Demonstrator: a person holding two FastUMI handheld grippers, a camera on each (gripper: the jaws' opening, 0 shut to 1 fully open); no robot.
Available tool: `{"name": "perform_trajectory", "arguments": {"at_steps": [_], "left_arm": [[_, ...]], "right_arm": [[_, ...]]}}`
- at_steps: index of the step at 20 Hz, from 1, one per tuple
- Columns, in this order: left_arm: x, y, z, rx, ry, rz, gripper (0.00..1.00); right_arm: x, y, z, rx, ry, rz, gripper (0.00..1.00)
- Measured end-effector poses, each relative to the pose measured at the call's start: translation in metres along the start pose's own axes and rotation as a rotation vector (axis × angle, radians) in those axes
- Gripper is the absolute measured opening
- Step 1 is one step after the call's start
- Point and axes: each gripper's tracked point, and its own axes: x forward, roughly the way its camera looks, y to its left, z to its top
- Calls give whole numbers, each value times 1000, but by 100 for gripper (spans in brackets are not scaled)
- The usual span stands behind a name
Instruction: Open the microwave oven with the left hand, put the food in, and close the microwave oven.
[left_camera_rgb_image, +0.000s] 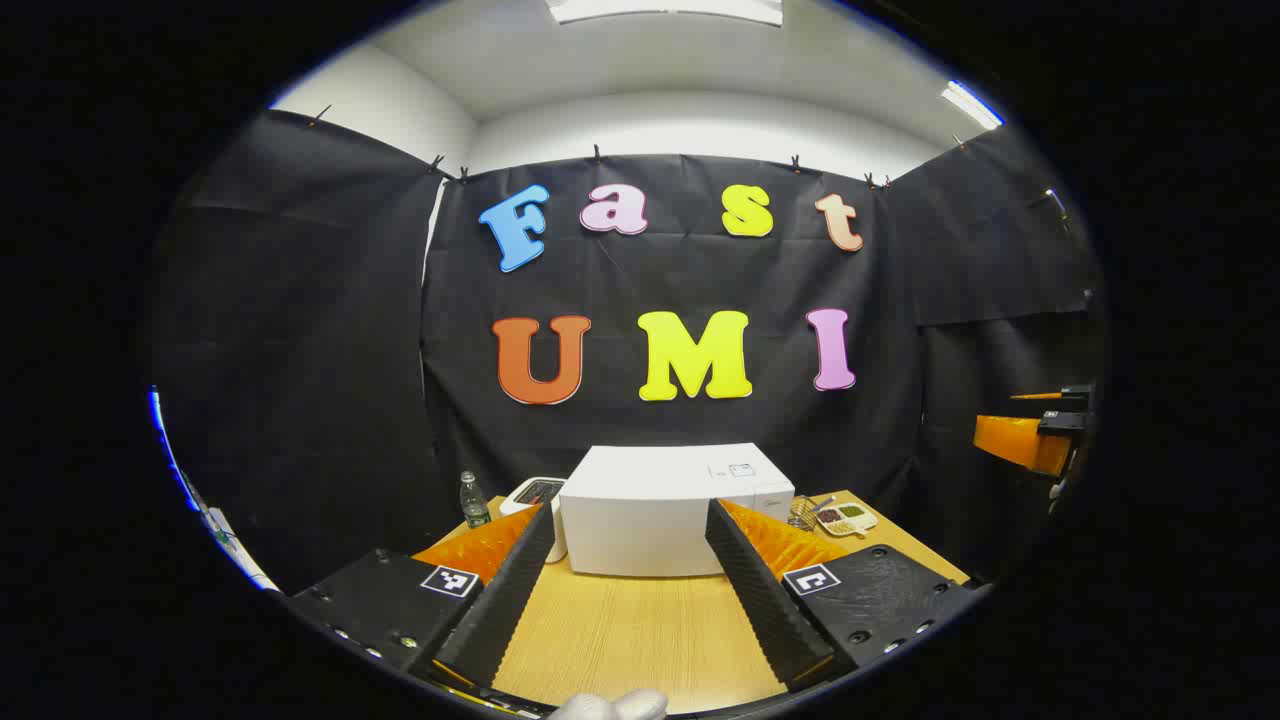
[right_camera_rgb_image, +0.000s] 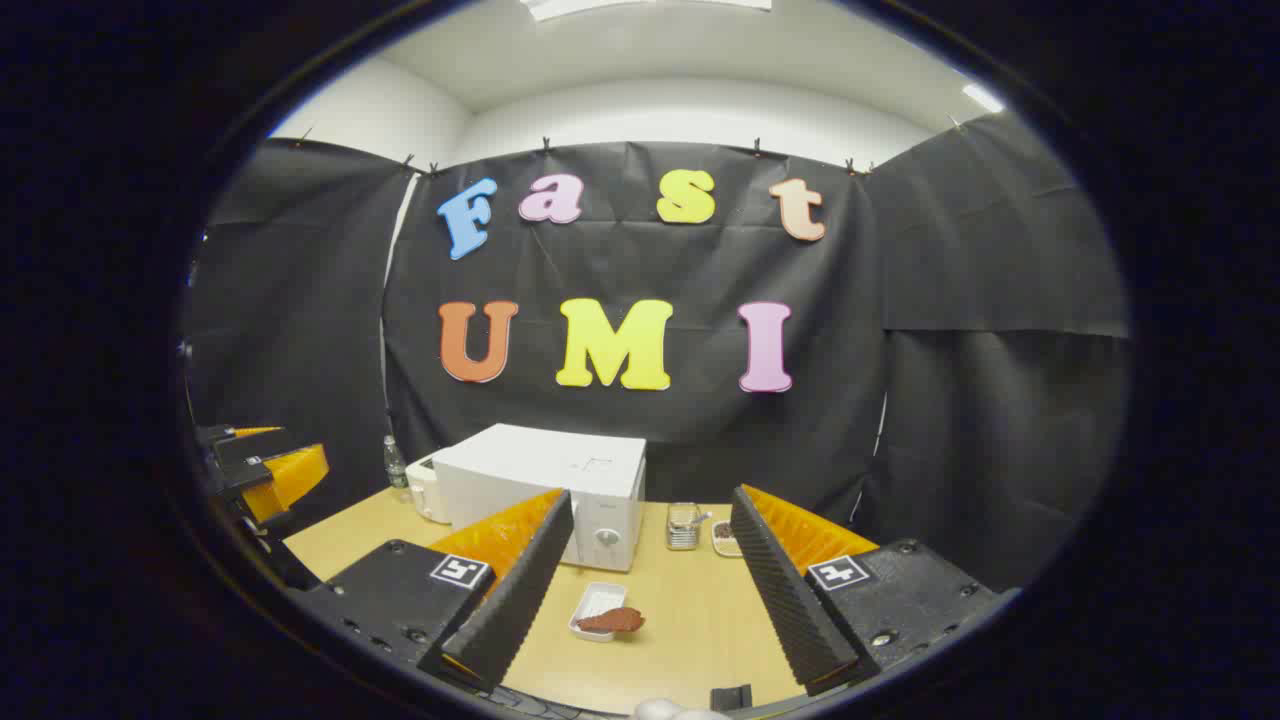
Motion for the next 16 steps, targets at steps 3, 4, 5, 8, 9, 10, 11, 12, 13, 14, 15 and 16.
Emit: {"name": "perform_trajectory", "arguments": {"at_steps": [3,4,5,8,9,10,11,12,13,14,15,16], "left_arm": [[3,2,1,-4,-2,3,95],[5,2,1,1,-6,4,95],[7,4,1,6,-8,9,95],[15,2,0,5,-12,8,95],[18,1,-1,5,-14,8,95],[21,0,-1,7,-14,7,95],[25,-2,-1,12,-16,5,95],[29,-4,-3,19,-16,4,95],[35,-6,-7,27,-20,4,95],[42,-9,-11,33,-30,1,95],[49,-12,-16,36,-33,-1,95],[60,-18,-25,36,-36,-7,95]], "right_arm": [[0,1,2,4,-5,4,100],[0,0,2,7,-10,3,100],[-1,-1,3,9,-13,2,95],[-2,-6,4,5,-18,-5,100],[-2,-8,4,2,-18,-6,100],[-2,-11,6,-2,-18,-11,100],[-1,-14,6,-5,-16,-16,100],[0,-16,7,0,-16,-19,100],[0,-19,7,12,-12,-20,100],[1,-21,7,26,-9,-22,96],[1,-26,9,36,-5,-27,95],[1,-30,10,40,-3,-28,100]]}}
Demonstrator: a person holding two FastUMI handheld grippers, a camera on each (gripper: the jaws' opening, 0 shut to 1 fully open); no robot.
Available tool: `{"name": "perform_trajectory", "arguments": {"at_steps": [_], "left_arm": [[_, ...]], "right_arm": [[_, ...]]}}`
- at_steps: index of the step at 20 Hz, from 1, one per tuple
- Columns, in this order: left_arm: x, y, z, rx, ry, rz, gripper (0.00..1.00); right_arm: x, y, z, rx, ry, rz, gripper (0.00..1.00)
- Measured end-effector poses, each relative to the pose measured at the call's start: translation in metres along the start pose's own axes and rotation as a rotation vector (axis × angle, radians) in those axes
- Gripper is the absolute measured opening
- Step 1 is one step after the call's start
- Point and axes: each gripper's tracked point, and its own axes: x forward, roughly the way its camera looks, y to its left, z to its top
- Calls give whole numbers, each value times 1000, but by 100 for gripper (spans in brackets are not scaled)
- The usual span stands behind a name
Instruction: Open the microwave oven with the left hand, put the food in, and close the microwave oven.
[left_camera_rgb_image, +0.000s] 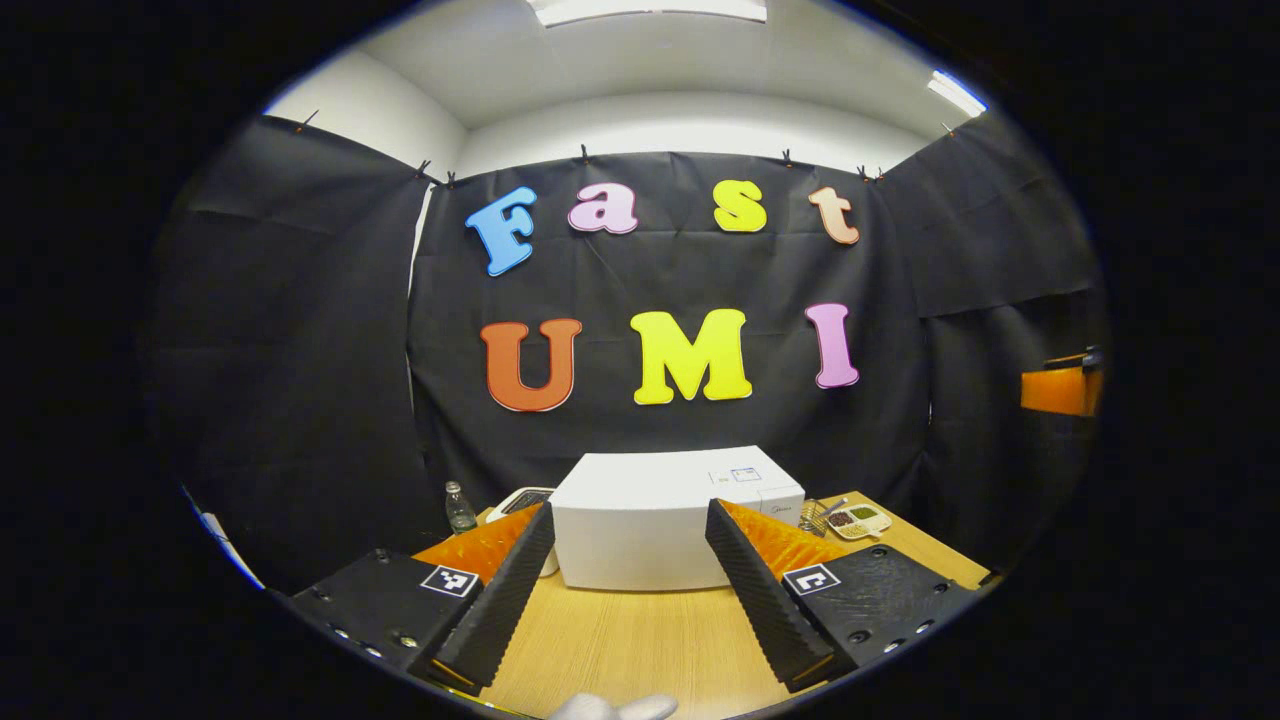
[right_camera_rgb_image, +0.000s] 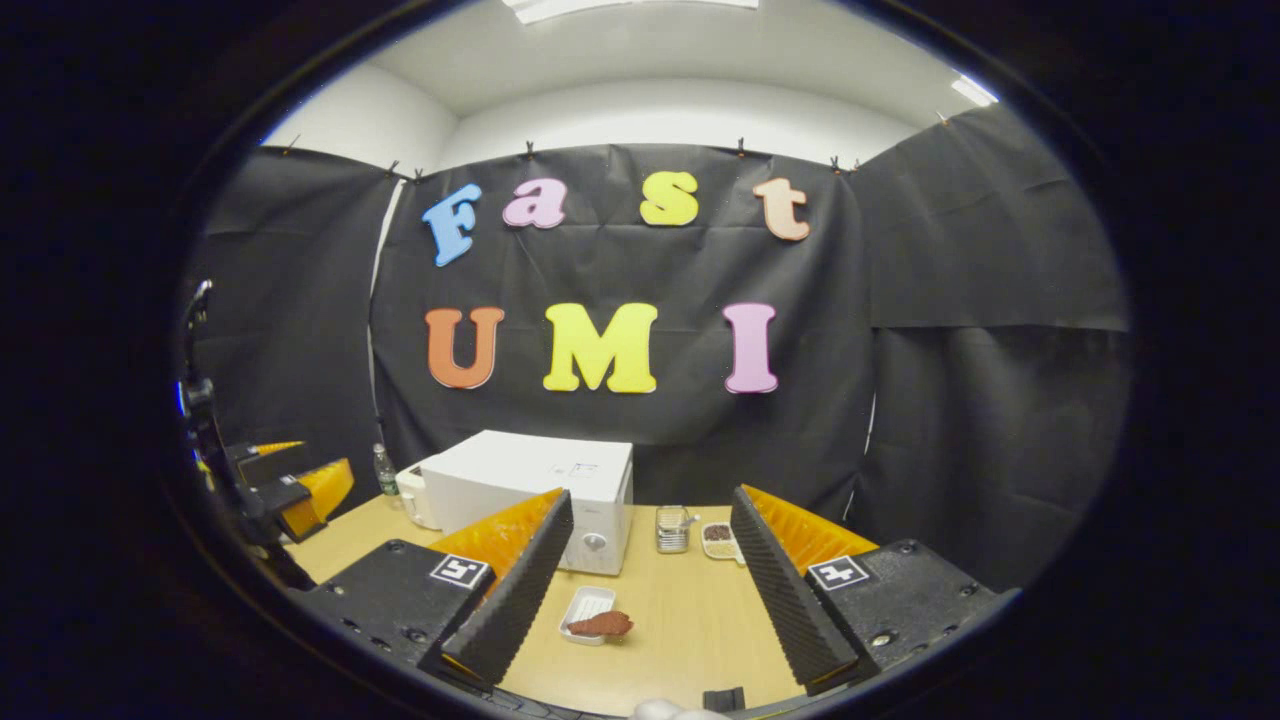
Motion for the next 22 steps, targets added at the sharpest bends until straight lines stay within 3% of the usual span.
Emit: {"name": "perform_trajectory", "arguments": {"at_steps": [3,4,5,6,8,12,13,16,17,20,21,22], "left_arm": [[36,-25,-39,-19,24,-24,95],[51,-38,-58,-30,49,-33,94],[64,-50,-72,-33,66,-43,95],[78,-60,-85,-39,71,-47,94],[105,-82,-101,-15,36,-55,95],[164,-131,-163,9,114,-106,95],[177,-138,-171,11,120,-107,95],[213,-156,-189,24,128,-112,95],[222,-160,-193,27,131,-112,95],[239,-166,-196,30,119,-113,95],[242,-164,-198,31,117,-106,94],[245,-162,-200,21,128,-105,80]], "right_arm": [[-2,-20,11,-16,3,-26,100],[-2,-29,18,-21,-5,-39,95],[-2,-37,21,-33,0,-52,100],[-1,-44,21,-48,1,-67,95],[-1,-60,25,-77,-2,-95,100],[-1,-97,17,-86,43,-167,96],[-2,-105,14,-89,57,-186,100],[-3,-122,2,-75,92,-223,96],[-2,-128,-2,-68,103,-231,100],[1,-144,-14,-37,127,-262,100],[3,-147,-19,-25,141,-264,100],[4,-149,-23,-14,153,-265,96]]}}
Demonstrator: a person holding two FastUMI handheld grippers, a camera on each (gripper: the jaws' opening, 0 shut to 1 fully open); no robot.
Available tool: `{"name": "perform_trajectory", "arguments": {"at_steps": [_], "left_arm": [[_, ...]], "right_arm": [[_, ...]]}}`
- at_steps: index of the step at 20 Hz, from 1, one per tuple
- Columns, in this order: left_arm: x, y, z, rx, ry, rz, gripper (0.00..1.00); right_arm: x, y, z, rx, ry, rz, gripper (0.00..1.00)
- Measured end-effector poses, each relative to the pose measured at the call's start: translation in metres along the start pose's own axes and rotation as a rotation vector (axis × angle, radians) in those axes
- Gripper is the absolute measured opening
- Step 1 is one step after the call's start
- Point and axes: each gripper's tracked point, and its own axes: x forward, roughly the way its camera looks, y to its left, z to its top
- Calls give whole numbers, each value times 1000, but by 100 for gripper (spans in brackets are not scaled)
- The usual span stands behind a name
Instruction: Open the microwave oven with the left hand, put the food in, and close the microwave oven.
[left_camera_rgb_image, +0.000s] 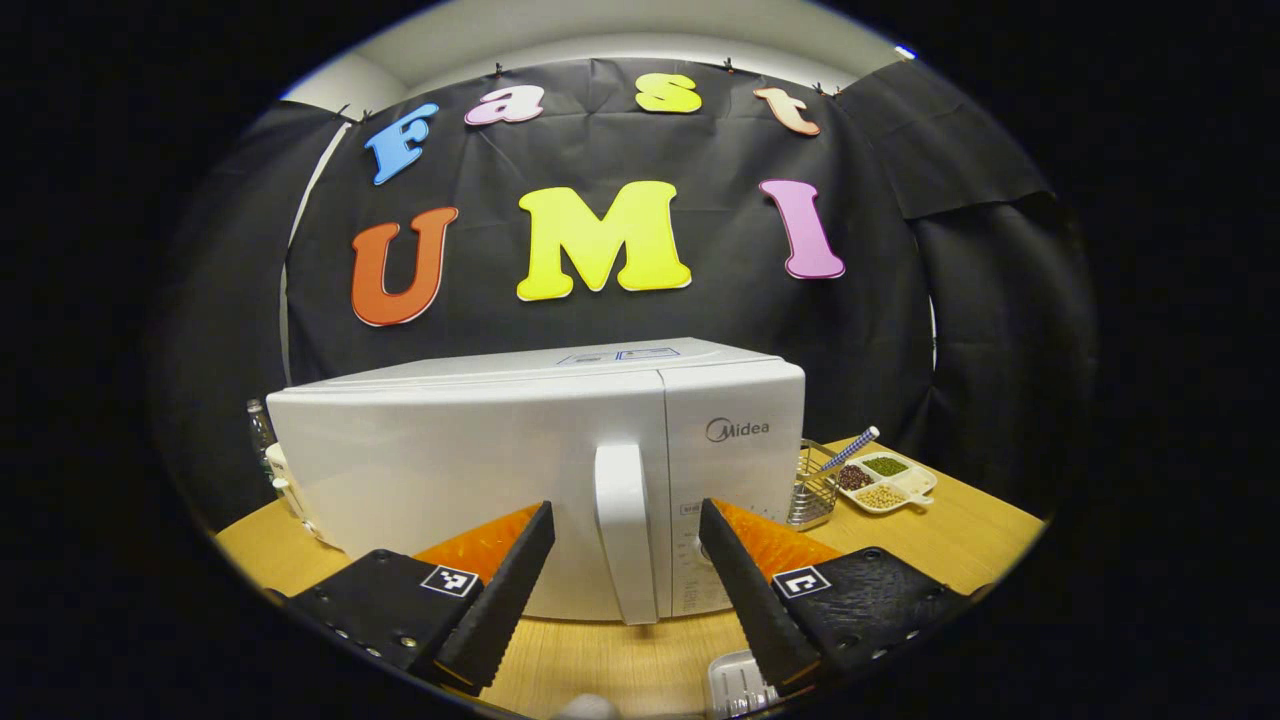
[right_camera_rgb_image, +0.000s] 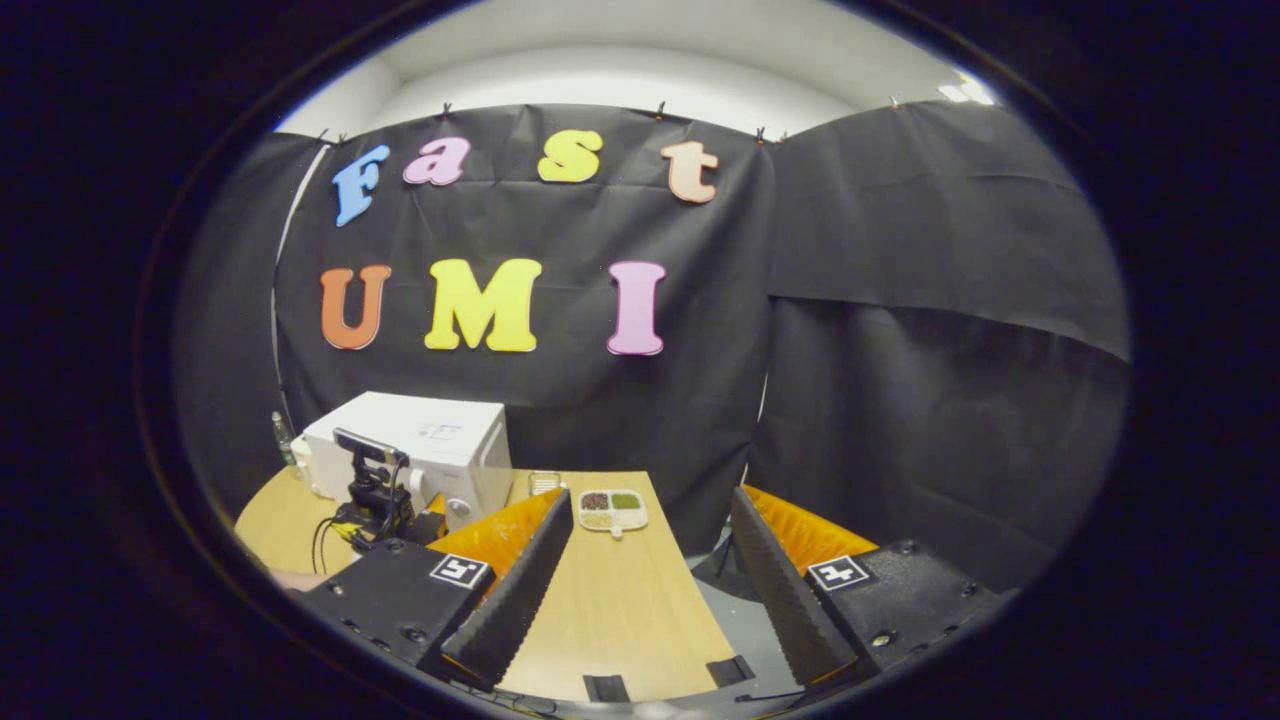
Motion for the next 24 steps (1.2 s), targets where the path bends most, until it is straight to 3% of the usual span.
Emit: {"name": "perform_trajectory", "arguments": {"at_steps": [1,2,4,5,7,8,10,12,14,15,16,17,18,19,24], "left_arm": [[3,-1,-7,-23,21,-7,91],[5,-3,-10,-47,37,-25,87],[5,-2,-9,-53,41,-28,55],[3,-4,-9,-71,39,-52,31],[5,-6,-12,-94,50,-62,37],[4,-5,-11,-83,51,-59,22],[3,-1,-10,-71,45,-40,16],[2,-2,-12,-67,53,-34,11],[2,-2,-12,-63,63,-34,11],[1,-1,-12,-68,69,-36,3],[-2,-1,-14,-70,85,-37,11],[-14,1,-13,-69,73,-31,11],[-21,3,-19,-53,85,-36,11],[-38,5,-20,-45,75,-39,11],[-115,36,-31,-44,95,-86,11]], "right_arm": [[3,-2,-3,9,9,-1,96],[5,-3,-4,12,12,-2,96],[8,-2,-9,8,25,3,100],[9,2,-12,-1,32,15,100],[8,1,-12,-15,30,21,100],[7,-1,-10,-15,23,19,100],[6,-1,-13,-7,26,21,96],[2,0,-17,-3,33,28,100],[-3,-4,-17,-10,31,24,96],[-6,-4,-17,-10,29,24,100],[-8,-4,-17,-9,29,29,100],[-10,-3,-18,-9,28,33,96],[-11,-2,-18,-13,29,38,100],[-12,1,-19,-16,28,45,96],[-13,37,-23,-13,40,147,100]]}}
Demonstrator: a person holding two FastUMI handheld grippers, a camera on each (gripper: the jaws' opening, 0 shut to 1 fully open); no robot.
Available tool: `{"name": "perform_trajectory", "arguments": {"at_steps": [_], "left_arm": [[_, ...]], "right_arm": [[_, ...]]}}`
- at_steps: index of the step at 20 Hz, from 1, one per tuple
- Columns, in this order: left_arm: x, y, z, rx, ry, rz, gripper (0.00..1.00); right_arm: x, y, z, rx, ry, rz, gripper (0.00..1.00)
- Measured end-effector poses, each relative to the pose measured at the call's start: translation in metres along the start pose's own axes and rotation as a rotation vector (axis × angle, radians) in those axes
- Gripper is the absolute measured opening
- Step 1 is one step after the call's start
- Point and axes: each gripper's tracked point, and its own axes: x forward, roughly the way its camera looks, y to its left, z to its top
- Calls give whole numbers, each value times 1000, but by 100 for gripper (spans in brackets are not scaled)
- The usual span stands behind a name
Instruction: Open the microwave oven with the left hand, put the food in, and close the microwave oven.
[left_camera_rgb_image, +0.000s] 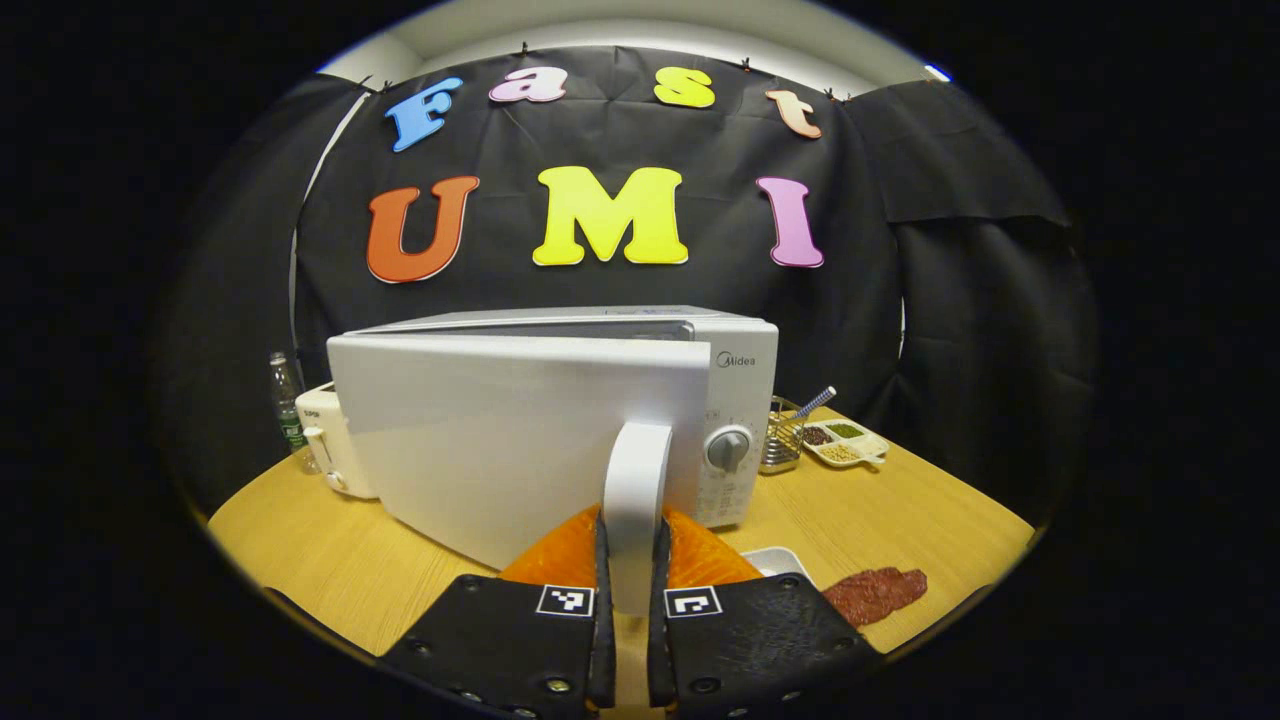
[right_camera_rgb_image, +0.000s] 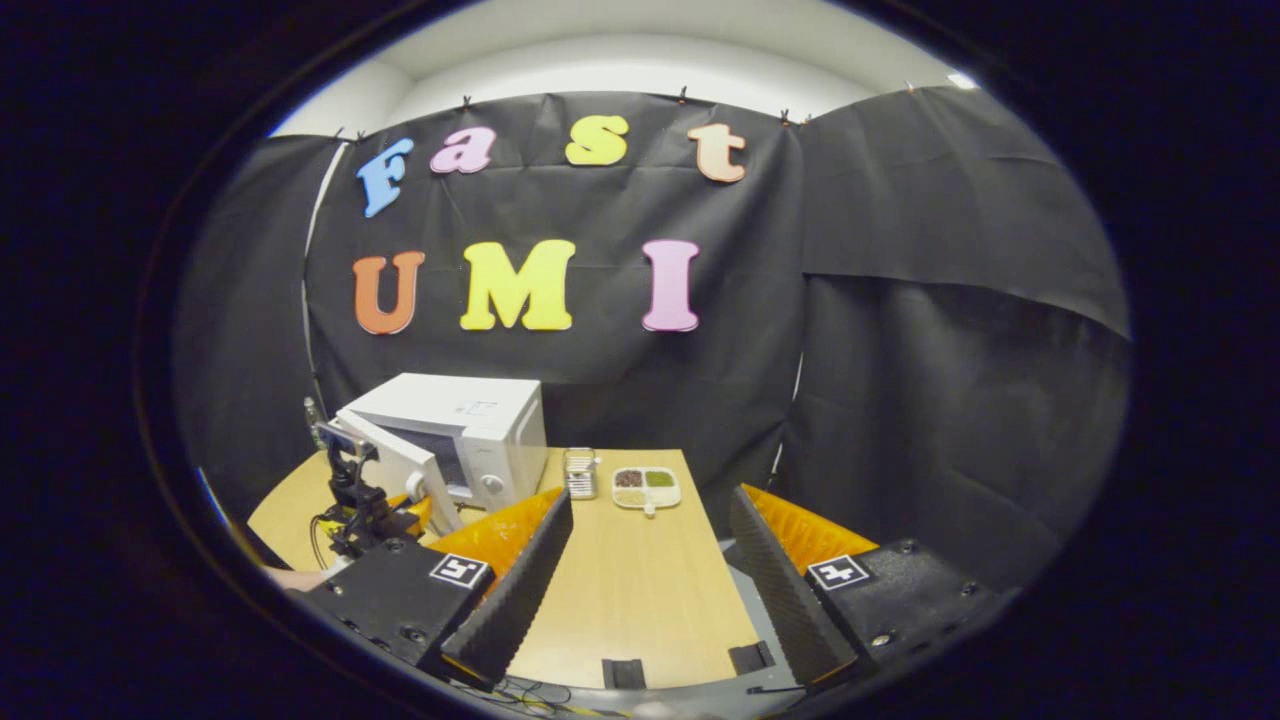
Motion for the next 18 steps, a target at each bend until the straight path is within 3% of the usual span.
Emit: {"name": "perform_trajectory", "arguments": {"at_steps": [2,3,7,8,9,10,11,12,18], "left_arm": [[-21,15,-5,35,10,12,13],[-33,23,-8,39,19,22,13],[-65,62,-12,32,28,116,34],[-70,72,-10,19,29,131,58],[-76,80,-12,1,38,140,75],[-82,85,-10,-11,35,137,90],[-89,88,-8,-1,32,143,93],[-96,93,-7,25,33,154,93],[-142,142,-7,89,35,201,94]], "right_arm": [[-2,15,1,8,-4,38,96],[-3,21,-1,10,-5,53,100],[-16,38,-11,12,0,86,100],[-20,41,-14,15,1,90,96],[-25,45,-18,18,6,93,100],[-29,47,-19,17,9,96,96],[-34,49,-22,15,6,95,100],[-37,51,-22,13,4,96,96],[-48,84,-41,30,25,139,100]]}}
